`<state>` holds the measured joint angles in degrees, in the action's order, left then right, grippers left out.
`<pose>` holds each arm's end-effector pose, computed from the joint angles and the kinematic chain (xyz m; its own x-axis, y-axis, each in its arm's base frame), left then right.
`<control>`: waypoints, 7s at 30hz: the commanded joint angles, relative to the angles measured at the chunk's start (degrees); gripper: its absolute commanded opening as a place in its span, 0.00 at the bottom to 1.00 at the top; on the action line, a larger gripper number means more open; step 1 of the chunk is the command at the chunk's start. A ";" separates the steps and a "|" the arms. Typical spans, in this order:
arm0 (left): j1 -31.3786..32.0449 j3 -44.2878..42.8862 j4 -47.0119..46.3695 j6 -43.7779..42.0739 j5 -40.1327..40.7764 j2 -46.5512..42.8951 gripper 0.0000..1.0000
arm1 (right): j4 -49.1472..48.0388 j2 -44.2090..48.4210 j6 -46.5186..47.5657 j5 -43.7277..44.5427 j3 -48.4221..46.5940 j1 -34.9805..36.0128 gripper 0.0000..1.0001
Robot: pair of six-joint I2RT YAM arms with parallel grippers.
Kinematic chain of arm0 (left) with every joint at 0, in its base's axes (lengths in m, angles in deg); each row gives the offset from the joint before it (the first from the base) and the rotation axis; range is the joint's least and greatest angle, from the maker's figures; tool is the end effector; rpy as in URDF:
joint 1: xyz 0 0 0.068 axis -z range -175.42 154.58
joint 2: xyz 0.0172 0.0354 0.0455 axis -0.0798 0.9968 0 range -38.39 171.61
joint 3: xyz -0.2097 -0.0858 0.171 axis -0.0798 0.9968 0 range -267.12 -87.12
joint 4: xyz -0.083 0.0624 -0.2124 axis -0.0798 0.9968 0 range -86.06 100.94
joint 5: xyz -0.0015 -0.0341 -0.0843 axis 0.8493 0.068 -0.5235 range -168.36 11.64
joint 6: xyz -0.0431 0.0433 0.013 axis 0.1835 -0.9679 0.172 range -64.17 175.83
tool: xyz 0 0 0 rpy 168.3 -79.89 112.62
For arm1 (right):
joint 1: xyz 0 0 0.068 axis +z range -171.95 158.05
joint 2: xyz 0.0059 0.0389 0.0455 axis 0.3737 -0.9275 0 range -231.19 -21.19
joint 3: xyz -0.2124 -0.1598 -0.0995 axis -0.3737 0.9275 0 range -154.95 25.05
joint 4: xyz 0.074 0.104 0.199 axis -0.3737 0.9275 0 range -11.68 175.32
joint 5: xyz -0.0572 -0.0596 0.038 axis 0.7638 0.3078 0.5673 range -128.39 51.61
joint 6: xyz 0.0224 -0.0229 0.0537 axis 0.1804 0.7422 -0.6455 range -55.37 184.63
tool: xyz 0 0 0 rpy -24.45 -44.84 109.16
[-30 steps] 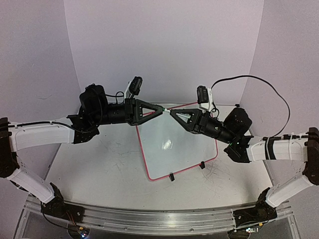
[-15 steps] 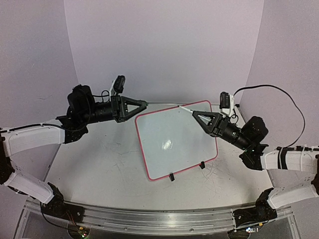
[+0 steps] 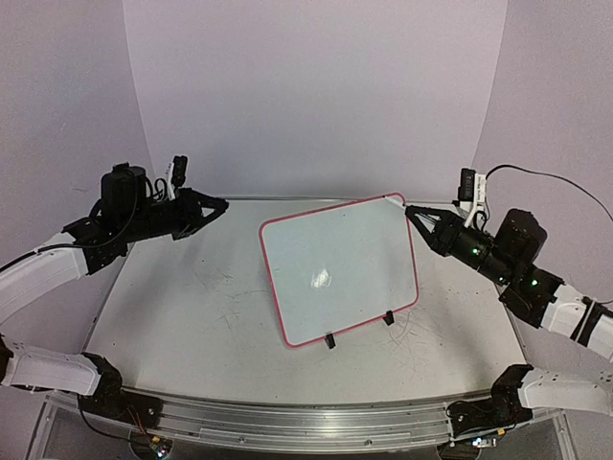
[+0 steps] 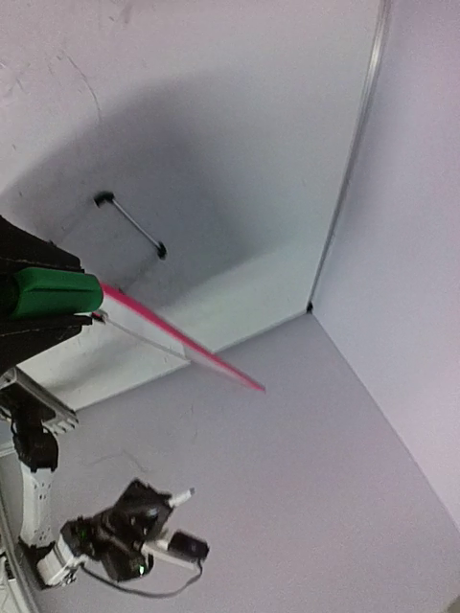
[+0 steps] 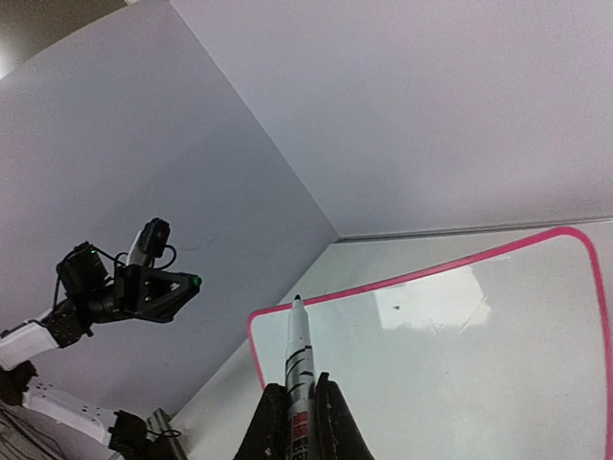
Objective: Write a sentence on the whiteboard
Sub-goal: Place the pen cap at the center of the board, then hold the whiteboard at the center of the board.
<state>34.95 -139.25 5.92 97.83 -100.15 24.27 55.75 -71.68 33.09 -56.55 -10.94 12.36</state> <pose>0.1932 -0.1336 0.3518 -0.6623 -0.3320 -0.6716 0.4563 0.5323 -0.7131 0.1479 0.1188 0.3461 -0.3146 0.3871 -0.8667 -0.7343 0.4793 0.4807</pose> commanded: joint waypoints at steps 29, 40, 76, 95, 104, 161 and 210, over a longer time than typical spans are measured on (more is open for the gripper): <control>5.14 16.72 -5.78 -9.43 16.06 21.83 0.00 | 13.97 5.75 12.68 9.33 -3.46 -0.08 0.00; 11.90 26.49 -20.95 -10.50 32.61 23.71 0.03 | 12.16 5.59 12.20 7.86 -2.19 -0.11 0.00; 12.18 23.12 -11.76 -9.61 35.48 9.35 0.70 | 14.70 9.35 10.55 21.27 -0.62 -0.11 0.00; 5.60 15.28 6.54 -7.19 32.56 -8.80 0.99 | 16.58 5.26 17.32 17.31 -5.13 -0.08 0.00; 5.13 21.27 -13.91 -9.78 13.20 -8.43 0.98 | 20.53 -2.28 23.81 11.32 -11.12 0.14 0.00; 5.49 15.43 -51.05 -7.79 -13.52 25.13 0.22 | 13.00 -29.48 39.71 8.63 -27.19 21.43 0.00; 5.49 16.38 -51.01 -11.99 -14.00 25.66 0.06 | 10.69 -37.09 40.31 13.79 -30.07 23.99 0.00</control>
<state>40.52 -122.04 -44.55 87.26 -114.38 49.95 68.84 -108.91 73.45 -44.94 -38.59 35.95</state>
